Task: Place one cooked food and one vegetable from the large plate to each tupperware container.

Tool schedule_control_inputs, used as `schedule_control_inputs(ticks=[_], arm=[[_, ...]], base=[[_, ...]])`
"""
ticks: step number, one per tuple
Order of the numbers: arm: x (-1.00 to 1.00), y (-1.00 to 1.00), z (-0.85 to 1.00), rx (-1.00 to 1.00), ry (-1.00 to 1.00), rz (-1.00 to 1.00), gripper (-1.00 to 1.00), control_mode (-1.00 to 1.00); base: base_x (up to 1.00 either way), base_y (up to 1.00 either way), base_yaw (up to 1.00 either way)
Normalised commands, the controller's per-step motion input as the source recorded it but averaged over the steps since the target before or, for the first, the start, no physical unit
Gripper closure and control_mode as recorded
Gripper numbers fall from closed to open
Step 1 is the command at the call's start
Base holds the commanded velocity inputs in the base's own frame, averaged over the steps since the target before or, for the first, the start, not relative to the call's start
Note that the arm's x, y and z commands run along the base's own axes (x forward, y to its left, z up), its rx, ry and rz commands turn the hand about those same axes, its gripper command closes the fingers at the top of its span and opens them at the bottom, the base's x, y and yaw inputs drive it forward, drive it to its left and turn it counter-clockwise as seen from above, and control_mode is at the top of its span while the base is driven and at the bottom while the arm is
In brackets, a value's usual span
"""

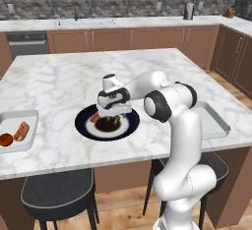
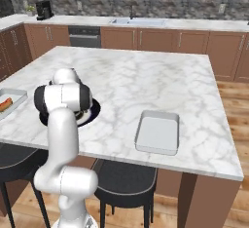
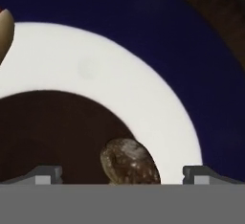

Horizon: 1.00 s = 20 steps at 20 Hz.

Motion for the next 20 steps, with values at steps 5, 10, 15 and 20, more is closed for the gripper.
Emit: schedule_control_inputs(ticks=[5,10,15,20], arm=[[0.12,0.06,-0.45,-0.01,0.05,0.00,-1.00,-1.00],[-0.09,-0.03,-0.42,0.00,0.01,0.00,-1.00,-1.00],[-0.13,-0.17,-0.25,0.01,0.00,-0.01,-1.00,-1.00],[-0.14,-0.11,-0.24,0.03,0.00,0.00,-1.00,-1.00]], base=[[0.00,0.00,0.00],[0.00,0.00,0.00],[0.00,0.00,0.00],[0.00,0.00,0.00]])
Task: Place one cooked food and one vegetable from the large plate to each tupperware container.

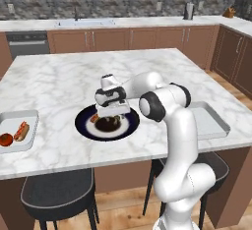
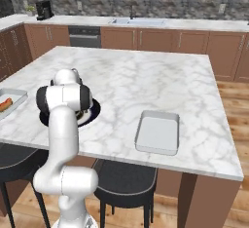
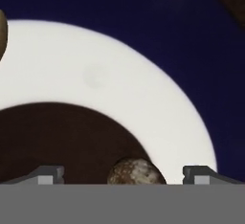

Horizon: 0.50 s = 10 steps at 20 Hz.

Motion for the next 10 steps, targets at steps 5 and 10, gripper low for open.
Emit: schedule_control_inputs(ticks=[5,10], arm=[[-0.13,-0.03,-0.28,0.03,0.00,0.00,1.00,-1.00],[-0.23,-0.05,-0.16,0.02,0.00,-0.01,1.00,-1.00]], base=[[0.00,0.00,0.00],[0.00,0.00,0.00]])
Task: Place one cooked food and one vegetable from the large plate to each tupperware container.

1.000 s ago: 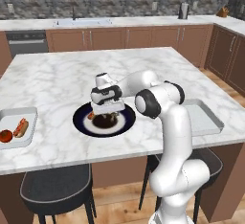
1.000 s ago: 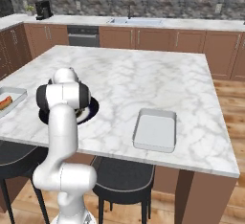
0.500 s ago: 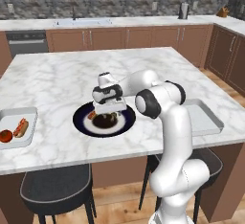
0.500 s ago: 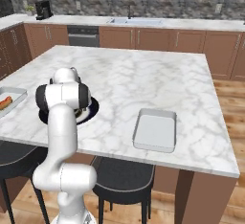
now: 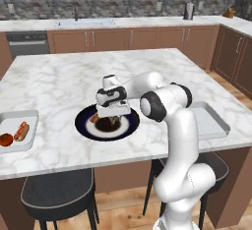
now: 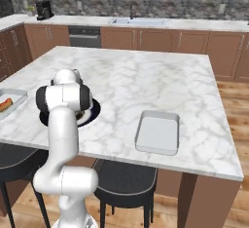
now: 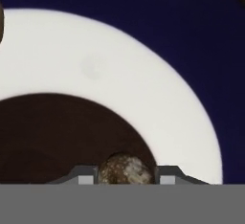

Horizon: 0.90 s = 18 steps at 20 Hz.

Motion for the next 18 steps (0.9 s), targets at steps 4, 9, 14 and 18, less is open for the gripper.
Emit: schedule_control_inputs(ticks=[4,9,14,18], arm=[[-0.24,-0.21,-0.02,0.00,0.00,-0.05,1.00,-1.00],[-0.12,-0.64,0.13,0.02,-0.01,-0.09,1.00,-1.00],[-0.03,-1.00,0.47,0.01,-0.09,0.00,1.00,-1.00],[-0.45,-0.94,0.94,0.00,-0.05,0.21,1.00,-1.00]], base=[[0.00,0.00,0.00],[0.00,0.00,0.00],[0.00,0.00,0.00],[0.00,0.00,0.00]])
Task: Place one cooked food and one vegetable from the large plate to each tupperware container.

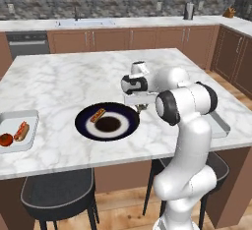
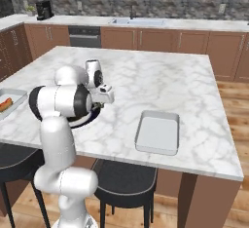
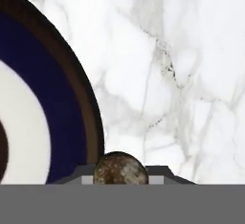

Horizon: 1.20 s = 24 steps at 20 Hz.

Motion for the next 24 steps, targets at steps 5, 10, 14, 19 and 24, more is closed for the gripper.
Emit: schedule_control_inputs(ticks=[5,10,14,19,24], arm=[[-0.55,-1.00,0.94,0.02,-0.01,0.31,1.00,-1.00],[-0.26,-1.00,0.24,0.00,0.01,0.27,1.00,-1.00],[-0.35,-1.00,-0.22,0.00,-0.02,0.31,1.00,-1.00],[-0.10,-1.00,-0.22,0.00,0.00,0.30,1.00,-1.00],[0.01,-1.00,-0.24,0.02,0.02,0.25,1.00,-1.00]], base=[[0.00,0.00,0.00],[0.00,0.00,0.00],[0.00,0.00,0.00],[0.00,0.00,0.00],[0.00,0.00,0.00]])
